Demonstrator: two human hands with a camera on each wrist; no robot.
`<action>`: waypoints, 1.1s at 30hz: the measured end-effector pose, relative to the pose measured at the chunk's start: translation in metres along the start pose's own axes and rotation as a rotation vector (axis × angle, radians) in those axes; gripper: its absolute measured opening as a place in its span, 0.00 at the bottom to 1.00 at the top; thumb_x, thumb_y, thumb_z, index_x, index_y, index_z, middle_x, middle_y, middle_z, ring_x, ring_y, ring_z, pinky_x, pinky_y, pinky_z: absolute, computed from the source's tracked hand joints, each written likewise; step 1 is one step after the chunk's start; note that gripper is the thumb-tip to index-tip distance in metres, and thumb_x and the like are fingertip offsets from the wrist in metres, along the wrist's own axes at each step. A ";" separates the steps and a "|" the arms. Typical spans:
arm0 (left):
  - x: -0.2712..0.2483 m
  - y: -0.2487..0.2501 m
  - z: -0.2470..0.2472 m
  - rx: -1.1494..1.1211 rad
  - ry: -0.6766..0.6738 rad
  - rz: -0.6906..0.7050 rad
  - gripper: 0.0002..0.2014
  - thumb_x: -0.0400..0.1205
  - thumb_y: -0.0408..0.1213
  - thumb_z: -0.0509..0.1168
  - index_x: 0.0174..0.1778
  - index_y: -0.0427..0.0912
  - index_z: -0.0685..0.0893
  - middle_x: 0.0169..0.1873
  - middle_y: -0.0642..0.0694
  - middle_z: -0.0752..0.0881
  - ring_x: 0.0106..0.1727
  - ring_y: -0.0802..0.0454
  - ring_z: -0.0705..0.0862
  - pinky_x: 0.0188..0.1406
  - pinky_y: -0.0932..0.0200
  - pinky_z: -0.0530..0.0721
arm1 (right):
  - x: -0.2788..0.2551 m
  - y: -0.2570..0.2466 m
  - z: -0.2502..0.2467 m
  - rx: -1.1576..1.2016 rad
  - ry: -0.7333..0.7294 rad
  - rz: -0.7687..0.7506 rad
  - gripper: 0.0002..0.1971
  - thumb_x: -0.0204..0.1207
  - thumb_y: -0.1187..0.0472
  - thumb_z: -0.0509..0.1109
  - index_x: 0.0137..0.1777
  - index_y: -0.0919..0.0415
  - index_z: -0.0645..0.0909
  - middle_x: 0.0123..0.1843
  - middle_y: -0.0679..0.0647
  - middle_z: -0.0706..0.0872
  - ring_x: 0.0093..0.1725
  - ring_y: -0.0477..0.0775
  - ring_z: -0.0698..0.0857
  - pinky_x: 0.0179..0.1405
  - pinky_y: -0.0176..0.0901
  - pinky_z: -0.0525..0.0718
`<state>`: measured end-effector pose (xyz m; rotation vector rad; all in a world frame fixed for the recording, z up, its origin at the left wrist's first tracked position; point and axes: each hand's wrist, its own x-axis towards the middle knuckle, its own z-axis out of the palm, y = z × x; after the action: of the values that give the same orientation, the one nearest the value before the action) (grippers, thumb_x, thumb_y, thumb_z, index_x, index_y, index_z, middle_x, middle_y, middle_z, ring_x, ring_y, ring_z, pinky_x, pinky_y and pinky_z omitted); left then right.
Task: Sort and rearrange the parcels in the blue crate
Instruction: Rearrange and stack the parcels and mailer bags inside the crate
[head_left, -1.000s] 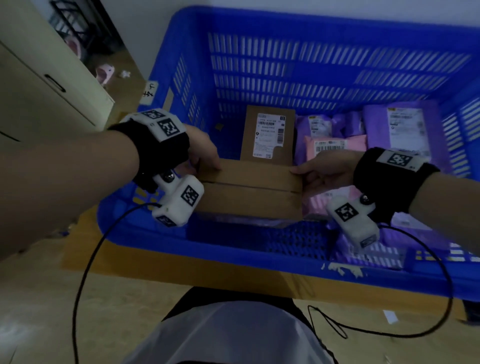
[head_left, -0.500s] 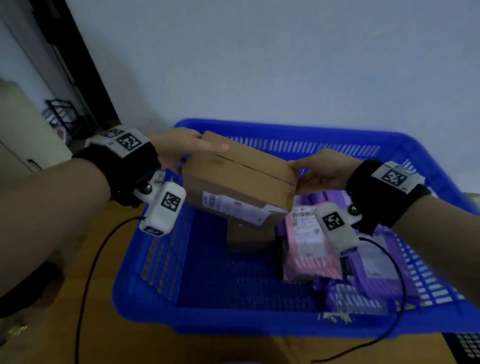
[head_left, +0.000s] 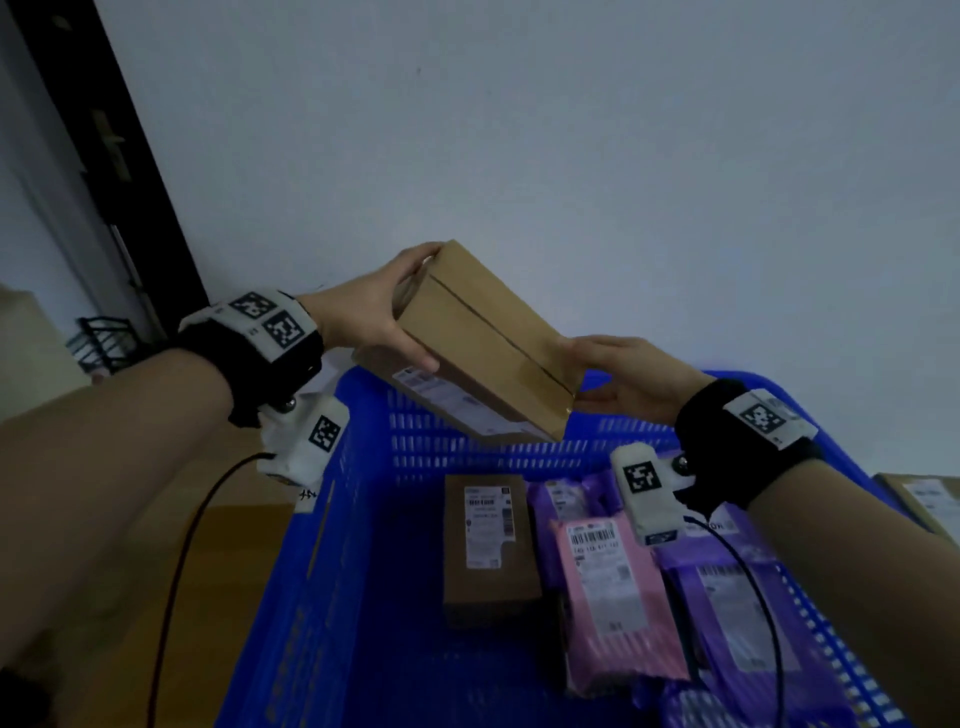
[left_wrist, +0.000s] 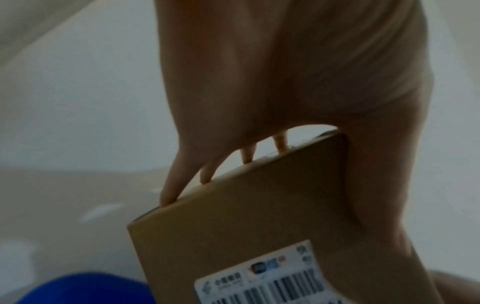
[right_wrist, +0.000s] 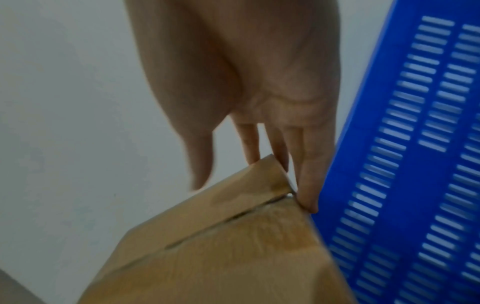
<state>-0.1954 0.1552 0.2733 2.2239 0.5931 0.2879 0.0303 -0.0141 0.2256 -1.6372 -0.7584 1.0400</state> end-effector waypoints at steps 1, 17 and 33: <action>0.003 0.003 -0.001 0.009 0.004 -0.021 0.57 0.65 0.34 0.81 0.82 0.56 0.51 0.78 0.56 0.63 0.75 0.60 0.64 0.69 0.62 0.67 | -0.001 0.000 0.003 -0.046 -0.019 -0.018 0.28 0.72 0.54 0.76 0.71 0.58 0.75 0.68 0.52 0.81 0.59 0.57 0.86 0.54 0.48 0.87; 0.006 -0.002 0.043 0.081 0.240 -0.256 0.50 0.74 0.52 0.72 0.84 0.42 0.49 0.83 0.45 0.58 0.82 0.48 0.61 0.77 0.58 0.62 | -0.004 0.070 0.020 0.053 -0.208 0.182 0.37 0.68 0.64 0.78 0.77 0.58 0.67 0.69 0.61 0.81 0.58 0.61 0.87 0.53 0.56 0.89; -0.027 -0.041 0.088 -0.611 0.068 -0.587 0.41 0.77 0.39 0.72 0.81 0.62 0.56 0.73 0.43 0.75 0.61 0.31 0.82 0.54 0.30 0.82 | 0.009 0.104 0.013 0.171 -0.280 0.181 0.36 0.69 0.53 0.76 0.76 0.48 0.68 0.65 0.57 0.84 0.58 0.56 0.85 0.47 0.56 0.86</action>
<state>-0.1974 0.1078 0.1842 1.3901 1.0070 0.2008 0.0210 -0.0317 0.1218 -1.4498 -0.6886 1.4450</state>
